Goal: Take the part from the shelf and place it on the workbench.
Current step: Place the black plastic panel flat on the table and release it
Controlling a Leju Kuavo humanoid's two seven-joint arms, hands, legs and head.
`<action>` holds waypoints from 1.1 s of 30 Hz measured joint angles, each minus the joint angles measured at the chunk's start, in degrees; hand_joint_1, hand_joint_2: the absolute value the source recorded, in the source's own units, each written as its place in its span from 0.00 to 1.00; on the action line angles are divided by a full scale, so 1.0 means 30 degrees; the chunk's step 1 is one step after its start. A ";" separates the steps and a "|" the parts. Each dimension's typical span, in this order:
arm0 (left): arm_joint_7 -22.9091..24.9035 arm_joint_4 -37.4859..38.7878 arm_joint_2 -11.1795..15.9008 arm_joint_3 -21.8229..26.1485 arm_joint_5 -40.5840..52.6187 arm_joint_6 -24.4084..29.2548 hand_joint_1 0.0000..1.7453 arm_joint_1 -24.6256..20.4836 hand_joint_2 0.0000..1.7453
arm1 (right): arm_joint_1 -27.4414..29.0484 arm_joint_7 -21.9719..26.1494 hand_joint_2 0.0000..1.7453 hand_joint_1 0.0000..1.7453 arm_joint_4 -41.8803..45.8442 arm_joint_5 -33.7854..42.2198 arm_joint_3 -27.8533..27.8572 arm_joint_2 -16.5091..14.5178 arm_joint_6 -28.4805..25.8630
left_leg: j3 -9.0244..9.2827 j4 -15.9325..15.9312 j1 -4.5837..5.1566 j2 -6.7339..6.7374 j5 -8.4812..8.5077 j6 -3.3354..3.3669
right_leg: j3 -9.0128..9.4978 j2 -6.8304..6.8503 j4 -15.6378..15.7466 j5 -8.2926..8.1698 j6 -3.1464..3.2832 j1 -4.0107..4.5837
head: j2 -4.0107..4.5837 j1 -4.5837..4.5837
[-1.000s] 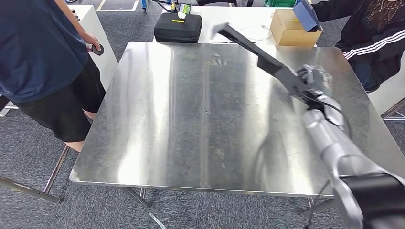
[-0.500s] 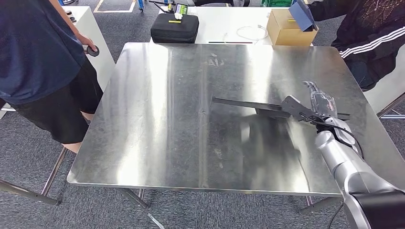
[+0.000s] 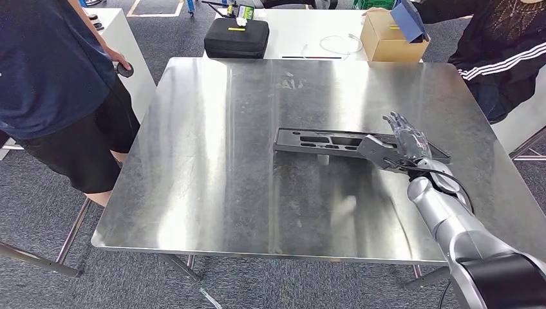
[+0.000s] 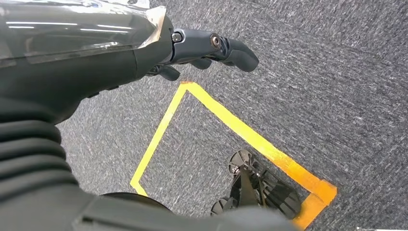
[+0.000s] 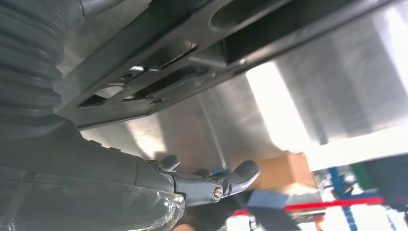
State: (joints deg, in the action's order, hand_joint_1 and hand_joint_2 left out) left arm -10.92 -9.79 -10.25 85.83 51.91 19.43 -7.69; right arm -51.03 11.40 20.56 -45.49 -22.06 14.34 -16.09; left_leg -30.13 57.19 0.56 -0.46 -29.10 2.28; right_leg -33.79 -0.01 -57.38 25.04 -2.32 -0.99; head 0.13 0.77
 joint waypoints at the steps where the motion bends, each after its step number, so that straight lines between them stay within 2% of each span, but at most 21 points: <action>1: -0.0002 0.0000 -0.0004 0.0000 -0.0007 -0.0064 0.00 0.0000 0.00 | -0.0004 0.0026 1.00 0.00 0.0015 -0.0191 -0.0168 -0.0091 0.0138 | -0.0001 0.0000 0.0000 -0.0002 0.0000 0.0000 | 0.0000 0.0001 0.0000 0.0000 0.0000 0.0000 | 0.0000 0.0002; 14: 0.0049 0.0000 -0.0093 0.0000 -0.0015 -0.0204 0.00 -0.0002 0.00 | -0.0426 0.0700 1.00 0.00 0.0413 -0.1073 -0.1465 -0.0809 0.1062 | 0.0005 -0.0001 -0.0003 0.0005 0.0002 -0.0002 | 0.0000 -0.0004 -0.0004 0.0000 0.0000 0.0002 | 0.0000 0.0002; 20: 0.0137 0.0000 -0.0113 0.0000 -0.0060 -0.0204 0.00 -0.0001 0.00 | -0.0778 0.0627 1.00 0.00 0.1148 -0.2622 -0.2764 -0.1089 0.0178 | 0.0005 -0.0001 -0.0003 0.0005 0.0003 -0.0002 | 0.0002 -0.0003 -0.0004 0.0000 0.0000 0.0003 | 0.0000 0.0002; 33: 0.0056 0.0000 -0.0104 0.0000 -0.0153 -0.0255 0.00 -0.0001 0.00 | -0.0891 0.0614 1.00 0.00 0.2883 -0.2678 -0.3803 -0.1362 -0.0282 | 0.0009 0.0000 -0.0001 0.0002 0.0003 -0.0002 | 0.0004 -0.0002 -0.0003 0.0000 0.0000 0.0002 | 0.0000 0.0000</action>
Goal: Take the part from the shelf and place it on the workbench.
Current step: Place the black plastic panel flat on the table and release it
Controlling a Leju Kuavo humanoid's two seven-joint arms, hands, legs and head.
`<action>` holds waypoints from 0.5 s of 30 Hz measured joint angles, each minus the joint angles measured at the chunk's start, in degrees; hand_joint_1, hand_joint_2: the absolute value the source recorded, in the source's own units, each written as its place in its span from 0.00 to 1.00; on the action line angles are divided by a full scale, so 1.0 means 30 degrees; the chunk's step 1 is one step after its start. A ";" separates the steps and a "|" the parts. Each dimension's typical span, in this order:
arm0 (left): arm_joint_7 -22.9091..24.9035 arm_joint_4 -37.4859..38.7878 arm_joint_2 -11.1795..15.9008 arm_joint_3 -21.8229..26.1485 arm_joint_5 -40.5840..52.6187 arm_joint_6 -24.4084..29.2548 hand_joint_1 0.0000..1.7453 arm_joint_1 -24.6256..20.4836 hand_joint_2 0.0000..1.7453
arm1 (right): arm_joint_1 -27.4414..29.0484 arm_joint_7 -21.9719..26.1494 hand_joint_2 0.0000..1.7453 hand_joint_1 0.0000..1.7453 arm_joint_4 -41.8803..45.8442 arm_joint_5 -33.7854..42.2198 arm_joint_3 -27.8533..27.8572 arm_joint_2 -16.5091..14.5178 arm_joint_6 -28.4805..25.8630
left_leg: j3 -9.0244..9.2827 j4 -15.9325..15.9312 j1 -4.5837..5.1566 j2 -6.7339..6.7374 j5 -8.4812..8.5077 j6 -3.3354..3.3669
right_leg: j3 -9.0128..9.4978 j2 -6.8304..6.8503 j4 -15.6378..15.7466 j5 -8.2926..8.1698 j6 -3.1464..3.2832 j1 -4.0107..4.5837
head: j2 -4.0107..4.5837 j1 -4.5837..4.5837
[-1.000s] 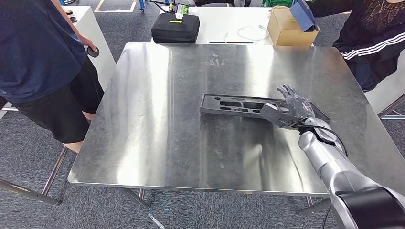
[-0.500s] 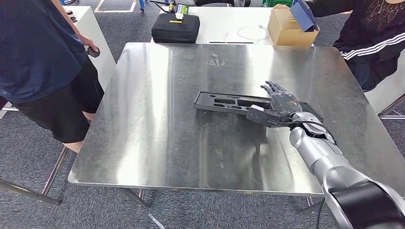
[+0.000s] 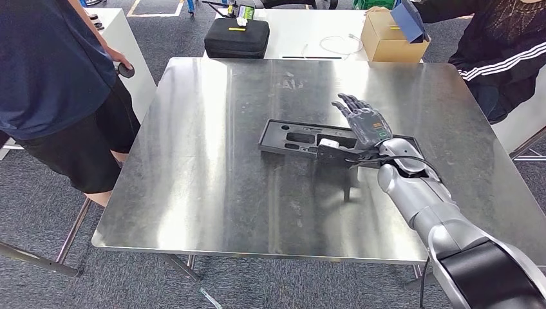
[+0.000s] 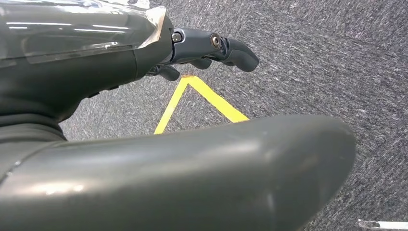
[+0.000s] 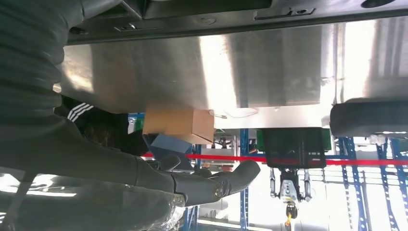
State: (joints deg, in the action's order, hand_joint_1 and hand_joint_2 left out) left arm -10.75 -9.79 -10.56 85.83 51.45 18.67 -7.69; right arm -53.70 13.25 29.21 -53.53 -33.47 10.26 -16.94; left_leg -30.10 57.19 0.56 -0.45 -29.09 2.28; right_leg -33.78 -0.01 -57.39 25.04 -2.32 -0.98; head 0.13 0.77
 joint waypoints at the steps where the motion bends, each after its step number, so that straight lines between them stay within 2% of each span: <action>1: -0.0002 0.0000 0.0000 0.0000 0.0000 0.0000 0.00 0.0000 0.00 | 0.0000 0.0000 1.00 0.00 0.0044 0.0000 -0.0038 -0.0004 0.0000 | 0.0000 0.0000 0.0000 0.0000 0.0000 0.0000 | 0.0000 0.0000 0.0000 0.0000 0.0000 0.0000 | 0.0000 0.0000; 7: -0.0002 0.0000 0.0000 0.0000 0.0000 0.0000 0.00 0.0000 0.00 | 0.0000 0.0000 1.00 0.00 0.0168 0.0000 -0.0224 -0.0009 0.0000 | 0.0002 0.0000 0.0000 0.0000 0.0000 0.0000 | 0.0000 0.0000 0.0000 0.0000 0.0000 0.0000 | 0.0000 0.0002; 11: -0.0002 0.0000 0.0000 0.0000 0.0000 -0.0009 0.00 0.0001 0.00 | 0.0015 0.0051 0.00 0.00 0.0273 0.0210 -0.0252 -0.0004 -0.0102 | 0.0003 0.0000 0.0000 0.0001 0.0000 0.0000 | -0.0001 0.0000 0.0000 0.0000 0.0000 0.0001 | 0.0000 0.0004; 15: 0.0004 0.0000 -0.0002 0.0000 -0.0040 -0.0015 0.00 0.0001 0.00 | 0.0242 0.0789 0.00 0.00 0.0960 0.2027 -0.0035 0.0013 0.0385 | 0.0007 0.0000 -0.0001 0.0003 0.0000 0.0000 | -0.0001 -0.0001 0.0000 0.0000 0.0000 0.0002 | 0.0000 0.0000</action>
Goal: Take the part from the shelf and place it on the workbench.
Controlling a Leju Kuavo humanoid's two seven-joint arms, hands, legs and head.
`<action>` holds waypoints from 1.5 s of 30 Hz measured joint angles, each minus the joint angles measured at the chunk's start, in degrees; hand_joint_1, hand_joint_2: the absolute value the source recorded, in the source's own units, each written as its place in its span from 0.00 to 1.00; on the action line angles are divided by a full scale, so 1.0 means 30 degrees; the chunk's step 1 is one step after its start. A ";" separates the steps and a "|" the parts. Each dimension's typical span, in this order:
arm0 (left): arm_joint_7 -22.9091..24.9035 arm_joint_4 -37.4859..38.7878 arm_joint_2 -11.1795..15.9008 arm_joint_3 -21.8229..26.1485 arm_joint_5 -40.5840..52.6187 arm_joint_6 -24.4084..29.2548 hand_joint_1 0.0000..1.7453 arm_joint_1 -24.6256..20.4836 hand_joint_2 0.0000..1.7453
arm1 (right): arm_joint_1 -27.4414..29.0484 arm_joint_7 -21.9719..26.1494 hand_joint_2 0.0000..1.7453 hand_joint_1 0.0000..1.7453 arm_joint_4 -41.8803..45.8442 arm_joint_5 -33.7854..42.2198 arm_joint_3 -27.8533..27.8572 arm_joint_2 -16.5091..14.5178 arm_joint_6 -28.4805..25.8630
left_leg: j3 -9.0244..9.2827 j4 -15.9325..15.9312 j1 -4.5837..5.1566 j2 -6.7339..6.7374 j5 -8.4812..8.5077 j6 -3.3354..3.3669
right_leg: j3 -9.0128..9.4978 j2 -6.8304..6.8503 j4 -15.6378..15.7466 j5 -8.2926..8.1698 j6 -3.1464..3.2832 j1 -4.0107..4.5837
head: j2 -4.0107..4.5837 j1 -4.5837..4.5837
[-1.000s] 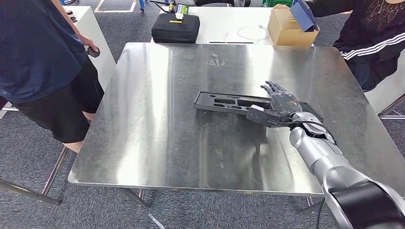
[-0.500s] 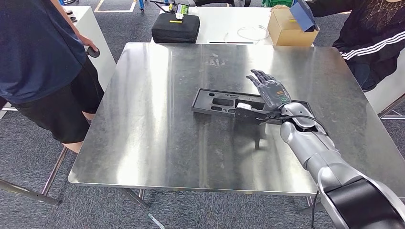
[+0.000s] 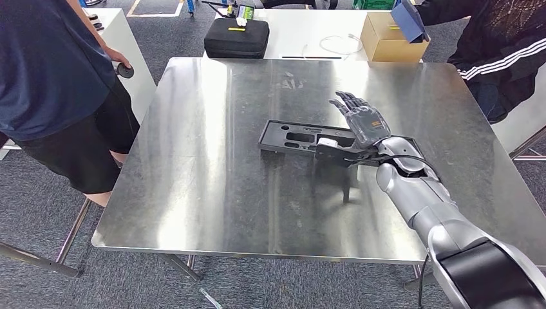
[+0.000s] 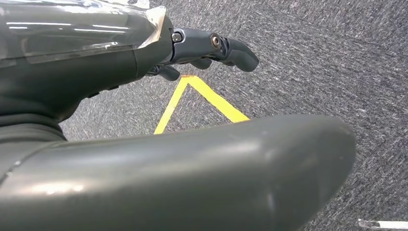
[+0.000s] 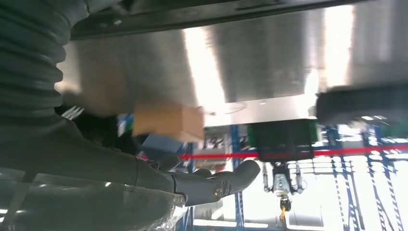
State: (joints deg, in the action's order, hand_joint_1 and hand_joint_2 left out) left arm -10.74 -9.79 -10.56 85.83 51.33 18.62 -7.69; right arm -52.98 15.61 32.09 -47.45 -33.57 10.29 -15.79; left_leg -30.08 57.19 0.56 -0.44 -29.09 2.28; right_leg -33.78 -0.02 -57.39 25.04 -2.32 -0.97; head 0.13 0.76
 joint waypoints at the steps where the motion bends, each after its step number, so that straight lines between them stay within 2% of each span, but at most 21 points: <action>1: 0.0002 0.0000 -0.0002 0.0000 -0.0031 0.0000 0.00 0.0000 0.00 | 0.0148 0.0307 0.00 0.00 0.0359 0.0850 0.0177 0.0002 0.0376 | 0.0000 0.0000 0.0000 0.0000 0.0000 0.0000 | 0.0000 0.0000 0.0000 0.0000 0.0000 0.0000 | 0.0000 0.0000; 6: 0.0002 0.0000 -0.0007 0.0000 -0.0131 0.0015 0.00 0.0002 0.00 | 0.1102 0.1459 0.00 0.00 0.2591 0.5830 0.1315 0.0016 0.3104 | 0.0001 -0.0001 0.0000 -0.0002 -0.0001 -0.0001 | 0.0000 0.0001 0.0001 0.0000 0.0000 0.0001 | 0.0000 0.0004; 10: 0.0064 0.0000 -0.0018 0.0002 -0.0253 0.0011 0.00 0.0002 0.00 | 0.2025 0.1937 0.00 0.00 0.4211 1.0999 0.2350 -0.0015 0.6832 | 0.0010 -0.0002 -0.0001 -0.0012 -0.0001 -0.0001 | 0.0011 0.0006 0.0005 0.0004 0.0001 0.0007 | 0.0000 0.0011; 14: 0.0102 0.0000 -0.0044 0.0093 -0.0492 0.0020 0.00 0.0029 0.00 | 0.5350 0.2728 0.00 0.00 0.7437 1.8928 0.3314 0.0057 1.2281 | 0.0042 -0.0008 -0.0021 -0.0045 -0.0021 -0.0003 | 0.0077 0.0030 0.0023 0.0019 0.0005 0.0033 | 0.0000 -0.0042; 16: 0.0098 0.0000 -0.0062 0.0180 -0.0623 0.0102 0.00 0.0022 0.00 | 0.7332 0.3476 0.00 0.00 0.9139 2.0672 0.3195 0.0047 1.3021 | 0.0033 -0.0011 -0.0024 -0.0029 -0.0038 0.0006 | 0.0060 0.0019 0.0024 0.0020 0.0005 0.0030 | 0.0000 -0.0033; 23: 0.0104 0.0000 -0.0093 0.0355 -0.0913 0.0397 0.00 0.0014 0.00 | 1.2197 0.5061 0.00 0.00 1.3811 2.1120 0.1998 0.0036 1.2842 | 0.0018 -0.0018 -0.0024 -0.0020 -0.0055 0.0006 | 0.0069 0.0013 0.0027 0.0061 -0.0046 0.0027 | 0.0000 -0.0042; 26: 0.0104 0.0000 -0.0093 0.0454 -0.1011 0.0374 0.00 0.0014 0.00 | 1.3492 0.5471 0.00 0.00 1.5053 1.9864 0.1492 -0.0113 1.2318 | 0.0022 -0.0018 -0.0022 -0.0019 -0.0055 0.0006 | 0.0073 0.0010 0.0028 0.0061 -0.0046 0.0025 | 0.0000 -0.0040; 30: 0.0106 -0.0018 -0.0064 0.0533 -0.1087 0.0313 0.00 0.0015 0.00 | 1.4393 0.5675 0.00 0.00 1.6195 1.8814 0.0987 -0.0248 1.1783 | -0.0020 0.0124 0.0069 -0.0017 -0.0110 0.0261 | 0.0103 0.0007 0.0140 -0.0049 -0.0210 -0.0135 | 0.0000 -0.0027; 32: 0.0116 -0.0027 -0.0057 0.0583 -0.1111 0.0293 0.00 0.0016 0.00 | 1.4727 0.5729 0.00 0.00 1.6648 1.8736 0.0913 -0.0246 1.1691 | 0.0084 -0.0094 0.0025 0.0010 0.0117 0.0413 | 0.0108 0.0008 0.0155 -0.0071 -0.0342 -0.0097 | 0.0000 -0.0033; 34: 0.0138 -0.0031 -0.0071 0.0645 -0.1162 0.0328 0.00 0.0012 0.00 | 1.5057 0.5768 0.00 0.00 1.7015 1.8708 0.0863 -0.0224 1.1673 | 0.0217 -0.0505 -0.0104 0.0096 0.0457 0.0566 | -0.0350 0.0003 -0.0871 0.0621 -0.0299 -0.0023 | 0.0000 -0.0084; 36: 0.0162 -0.0031 -0.0091 0.0707 -0.1255 0.0370 0.00 0.0011 0.00 | 1.5324 0.5782 0.00 0.00 1.7205 1.8697 0.0821 -0.0213 1.1677 | 0.0204 -0.0697 -0.0178 0.0174 0.0628 0.0620 | -0.1364 -0.0003 -0.3324 0.1848 -0.0160 0.0001 | 0.0000 -0.0139; 37: 0.0175 -0.0031 -0.0098 0.0736 -0.1295 0.0372 0.00 0.0014 0.00 | 1.5435 0.5782 0.00 0.00 1.7232 1.8697 0.0809 -0.0220 1.1679 | 0.0161 -0.0689 -0.0189 0.0192 0.0651 0.0595 | -0.1753 -0.0002 -0.4395 0.2211 -0.0206 -0.0023 | 0.0000 -0.0153; 38: 0.0184 -0.0029 -0.0109 0.0763 -0.1326 0.0373 0.00 0.0016 0.00 | 1.5545 0.5782 0.00 0.00 1.7247 1.8686 0.0800 -0.0226 1.1679 | 0.0124 -0.0675 -0.0210 0.0205 0.0677 0.0560 | -0.1901 0.0000 -0.5003 0.2354 -0.0330 -0.0068 | 0.0000 -0.0151; 39: 0.0195 -0.0029 -0.0118 0.0783 -0.1339 0.0373 0.00 0.0017 0.00 | 1.5626 0.5779 0.00 0.00 1.7258 1.8659 0.0794 -0.0241 1.1664 | 0.0095 -0.0641 -0.0251 0.0205 0.0694 0.0512 | -0.1634 0.0004 -0.4741 0.2157 -0.0536 -0.0133 | 0.0000 -0.0159; 40: 0.0221 -0.0029 -0.0128 0.0796 -0.1350 0.0364 0.00 0.0018 0.00 | 1.5698 0.5766 0.00 0.00 1.7274 1.8602 0.0794 -0.0262 1.1631 | 0.0059 -0.0569 -0.0308 0.0202 0.0692 0.0439 | -0.1017 0.0016 -0.3791 0.1746 -0.0798 -0.0224 | 0.0000 -0.0164; 41: 0.0250 -0.0031 -0.0137 0.0798 -0.1355 0.0351 0.00 0.0016 0.00 | 1.5749 0.5749 0.00 0.00 1.7307 1.8519 0.0809 -0.0290 1.1569 | 0.0003 -0.0443 -0.0354 0.0197 0.0657 0.0344 | -0.0201 0.0040 -0.2347 0.1340 -0.1034 -0.0334 | 0.0000 -0.0180; 42: 0.0281 -0.0040 -0.0135 0.0798 -0.1359 0.0337 0.00 0.0012 0.00 | 1.5802 0.5724 0.00 0.00 1.7343 1.8435 0.0831 -0.0328 1.1496 | -0.0108 -0.0291 -0.0364 0.0177 0.0604 0.0226 | 0.0540 0.0013 -0.1178 0.1043 -0.1155 -0.0376 | 0.0000 -0.0209; 43: 0.0315 -0.0049 -0.0140 0.0796 -0.1357 0.0321 0.00 0.0005 0.00 | 1.5896 0.5697 0.00 0.00 1.7398 1.8353 0.0860 -0.0375 1.1427 | -0.0209 -0.0126 -0.0339 0.0146 0.0553 0.0103 | 0.0968 -0.0040 -0.0447 0.0840 -0.1164 -0.0371 | 0.0000 -0.0216; 45: 0.0352 -0.0069 -0.0149 0.0794 -0.1353 0.0308 0.00 -0.0006 0.00 | 1.6082 0.5660 0.00 0.00 1.7487 1.8238 0.0940 -0.0448 1.1327 | -0.0435 0.0168 -0.0246 0.0068 0.0525 -0.0071 | 0.1055 -0.0183 -0.0277 0.0839 -0.0925 -0.0331 | 0.0000 -0.0217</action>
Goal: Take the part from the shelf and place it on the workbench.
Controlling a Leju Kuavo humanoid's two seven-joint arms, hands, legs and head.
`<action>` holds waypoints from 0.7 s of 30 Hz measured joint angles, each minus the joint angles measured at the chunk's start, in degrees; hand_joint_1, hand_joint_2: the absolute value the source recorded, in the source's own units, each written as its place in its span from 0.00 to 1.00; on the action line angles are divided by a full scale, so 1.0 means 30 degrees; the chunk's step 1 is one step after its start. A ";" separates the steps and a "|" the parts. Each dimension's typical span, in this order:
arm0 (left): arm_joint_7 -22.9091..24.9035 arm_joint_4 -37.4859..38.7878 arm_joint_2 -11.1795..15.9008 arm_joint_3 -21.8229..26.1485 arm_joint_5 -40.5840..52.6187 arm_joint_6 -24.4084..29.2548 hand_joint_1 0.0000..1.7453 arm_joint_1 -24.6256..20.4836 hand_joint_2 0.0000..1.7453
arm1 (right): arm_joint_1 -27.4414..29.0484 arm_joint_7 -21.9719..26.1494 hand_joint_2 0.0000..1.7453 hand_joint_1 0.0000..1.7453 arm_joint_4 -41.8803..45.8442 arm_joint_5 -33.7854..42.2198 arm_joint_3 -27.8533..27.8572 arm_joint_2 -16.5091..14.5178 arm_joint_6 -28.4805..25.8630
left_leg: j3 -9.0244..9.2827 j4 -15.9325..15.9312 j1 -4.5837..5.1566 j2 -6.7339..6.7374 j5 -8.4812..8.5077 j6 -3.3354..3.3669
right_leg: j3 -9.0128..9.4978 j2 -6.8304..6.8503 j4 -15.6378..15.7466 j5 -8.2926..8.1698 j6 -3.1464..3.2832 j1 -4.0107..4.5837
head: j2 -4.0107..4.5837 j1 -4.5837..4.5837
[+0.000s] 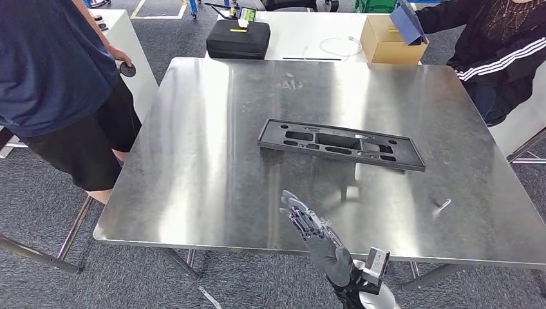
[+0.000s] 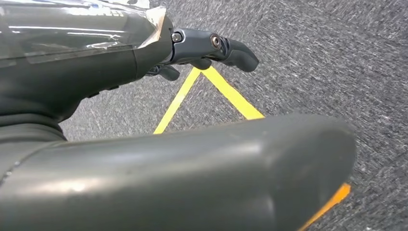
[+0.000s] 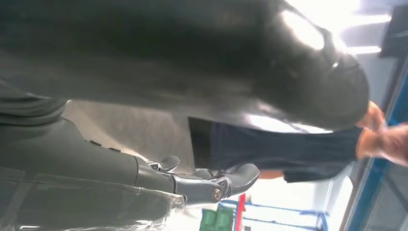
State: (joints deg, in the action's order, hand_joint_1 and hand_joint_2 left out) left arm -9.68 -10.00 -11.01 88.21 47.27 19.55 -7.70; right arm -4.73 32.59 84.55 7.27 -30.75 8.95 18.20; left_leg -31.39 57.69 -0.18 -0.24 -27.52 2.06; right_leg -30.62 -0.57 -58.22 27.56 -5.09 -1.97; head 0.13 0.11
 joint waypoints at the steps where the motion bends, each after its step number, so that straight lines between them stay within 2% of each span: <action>1: 0.0015 -0.0002 -0.0009 0.0000 0.0002 -0.0002 0.00 -0.0002 0.00 | 0.0089 -0.0009 0.00 0.00 0.0031 -0.0046 0.0038 -0.0024 -0.0029 | -0.0072 0.0093 0.0006 -0.0030 0.0030 -0.0059 | -0.0153 -0.0031 -0.0072 -0.0005 0.0103 -0.0001 | 0.0000 0.0038; 3: 0.0036 -0.0007 -0.0002 0.0000 0.0002 -0.0004 0.00 0.0002 0.00 | 0.0192 -0.0014 0.00 0.00 0.0063 -0.0116 0.0115 -0.0069 -0.0064 | -0.0244 0.0218 -0.0072 -0.0059 0.0047 -0.0185 | -0.0336 -0.0035 -0.0131 -0.0015 0.0336 -0.0072 | 0.0000 0.0093; 4: 0.0049 -0.0009 0.0004 0.0000 0.0002 -0.0004 0.00 0.0003 0.00 | 0.0235 -0.0013 0.00 0.00 0.0087 -0.0158 0.0155 -0.0102 -0.0076 | -0.0351 0.0370 -0.0125 -0.0045 -0.0129 -0.0260 | -0.0435 -0.0027 -0.0135 -0.0089 0.0486 -0.0093 | 0.0000 0.0120; 5: 0.0060 -0.0011 0.0004 0.0000 0.0004 -0.0005 0.00 0.0002 0.00 | 0.0266 -0.0011 0.00 0.00 0.0118 -0.0222 0.0202 -0.0142 -0.0091 | -0.0537 0.0755 -0.0165 -0.0024 -0.0529 -0.0328 | -0.0542 -0.0013 -0.0122 -0.0185 0.0673 -0.0114 | 0.0000 0.0139; 6: 0.0071 -0.0011 0.0002 0.0000 0.0007 -0.0007 0.00 0.0000 0.00 | 0.0285 -0.0011 0.00 0.00 0.0146 -0.0335 0.0253 -0.0184 -0.0116 | -0.0848 0.1485 -0.0186 -0.0003 -0.1161 -0.0394 | -0.0673 0.0004 -0.0114 -0.0286 0.0856 -0.0106 | 0.0000 0.0164; 8: 0.0095 -0.0011 -0.0002 0.0000 0.0018 -0.0042 0.00 -0.0003 0.00 | 0.0357 -0.0034 0.00 0.00 0.0180 -0.0624 0.0331 -0.0251 -0.0176 | -0.1749 0.3847 -0.0198 0.0019 -0.2680 -0.0486 | -0.1014 0.0059 -0.0123 -0.0518 0.1165 0.0011 | 0.0000 0.0192; 9: 0.0109 -0.0011 -0.0002 0.0000 0.0022 -0.0073 0.00 -0.0003 0.00 | 0.0411 -0.0062 0.00 0.00 0.0186 -0.0762 0.0360 -0.0273 -0.0215 | -0.2088 0.4913 -0.0200 0.0018 -0.3179 -0.0496 | -0.1197 0.0087 -0.0128 -0.0646 0.1261 0.0080 | 0.0000 0.0195; 10: 0.0124 -0.0011 -0.0002 0.0000 0.0025 -0.0102 0.00 -0.0002 0.00 | 0.0467 -0.0089 0.00 0.00 0.0186 -0.0868 0.0386 -0.0284 -0.0249 | -0.2149 0.5454 -0.0202 0.0019 -0.3307 -0.0469 | -0.1375 0.0110 -0.0132 -0.0782 0.1308 0.0147 | 0.0000 0.0192; 11: 0.0133 -0.0011 -0.0004 0.0000 0.0027 -0.0122 0.00 -0.0004 0.00 | 0.0513 -0.0113 0.00 0.00 0.0186 -0.0979 0.0413 -0.0289 -0.0297 | -0.1814 0.5216 -0.0201 0.0018 -0.3038 -0.0407 | -0.1538 0.0119 -0.0134 -0.0925 0.1307 0.0195 | 0.0000 0.0188; 12: 0.0140 -0.0011 -0.0004 -0.0002 0.0031 -0.0135 0.00 -0.0012 0.00 | 0.0547 -0.0135 0.00 0.00 0.0186 -0.1148 0.0448 -0.0297 -0.0388 | -0.1096 0.4257 -0.0199 0.0018 -0.2522 -0.0323 | -0.1684 0.0118 -0.0134 -0.1071 0.1277 0.0228 | 0.0000 0.0190; 14: 0.0166 -0.0011 -0.0003 -0.0005 0.0042 -0.0138 0.00 -0.0061 0.00 | 0.0625 -0.0158 0.00 0.00 0.0215 -0.1736 0.0544 -0.0317 -0.0698 | 0.0728 0.1533 -0.0159 0.0002 -0.1721 -0.0187 | -0.1873 0.0102 -0.0128 -0.1349 0.1126 0.0276 | 0.0000 0.0184; 15: 0.0180 -0.0011 -0.0007 -0.0007 0.0046 -0.0140 0.00 -0.0086 0.00 | 0.0675 -0.0168 0.00 0.00 0.0246 -0.2113 0.0615 -0.0322 -0.0891 | 0.1305 0.0598 -0.0090 -0.0022 -0.1535 -0.0139 | -0.1894 0.0108 -0.0104 -0.1473 0.1014 0.0290 | 0.0000 0.0157; 16: 0.0193 -0.0011 -0.0013 -0.0009 0.0049 -0.0140 0.00 -0.0106 0.00 | 0.0726 -0.0168 0.00 0.00 0.0286 -0.2479 0.0683 -0.0328 -0.1066 | 0.1531 0.0121 0.0005 -0.0045 -0.1513 -0.0102 | -0.1896 0.0122 -0.0076 -0.1595 0.0873 0.0288 | 0.0000 0.0153; 17: 0.0208 -0.0013 -0.0016 -0.0011 0.0051 -0.0137 0.00 -0.0112 0.00 | 0.0783 -0.0166 0.00 0.00 0.0329 -0.2799 0.0744 -0.0328 -0.1209 | 0.1468 0.0045 0.0120 -0.0062 -0.1444 -0.0043 | -0.1891 0.0140 -0.0010 -0.1738 0.0727 0.0269 | 0.0000 0.0139; 19: 0.0233 -0.0016 -0.0022 -0.0015 0.0053 -0.0120 0.00 -0.0110 0.00 | 0.0913 -0.0184 0.00 0.00 0.0382 -0.3261 0.0839 -0.0293 -0.1398 | 0.1166 -0.0099 0.0194 -0.0032 -0.1072 0.0227 | -0.2015 0.0166 0.0043 -0.1849 0.0485 0.0228 | 0.0000 0.0161; 20: 0.0244 -0.0020 -0.0024 -0.0015 0.0053 -0.0109 0.00 -0.0107 0.00 | 0.0990 -0.0240 0.00 0.00 0.0395 -0.3480 0.0890 -0.0259 -0.1469 | 0.0972 -0.0173 0.0181 0.0005 -0.0814 0.0399 | -0.2212 0.0169 -0.0197 -0.1506 0.0506 0.0239 | 0.0000 0.0139; 21: 0.0248 -0.0024 -0.0027 -0.0015 0.0053 -0.0102 0.00 -0.0104 0.00 | 0.1059 -0.0347 0.00 0.00 0.0399 -0.3755 0.0945 -0.0210 -0.1542 | 0.0737 -0.0241 0.0159 0.0058 -0.0534 0.0552 | -0.2489 0.0172 -0.0821 -0.0832 0.0609 0.0264 | 0.0000 0.0118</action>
State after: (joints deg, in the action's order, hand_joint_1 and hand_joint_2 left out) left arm -8.94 -10.07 -11.09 88.17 47.43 19.24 -8.02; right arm -1.55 31.55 85.75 -4.00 -27.92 8.32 13.57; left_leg -29.17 56.97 0.30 -0.07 -29.12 3.72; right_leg -38.08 -0.05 -60.68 25.06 -3.27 -1.18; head 0.13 0.47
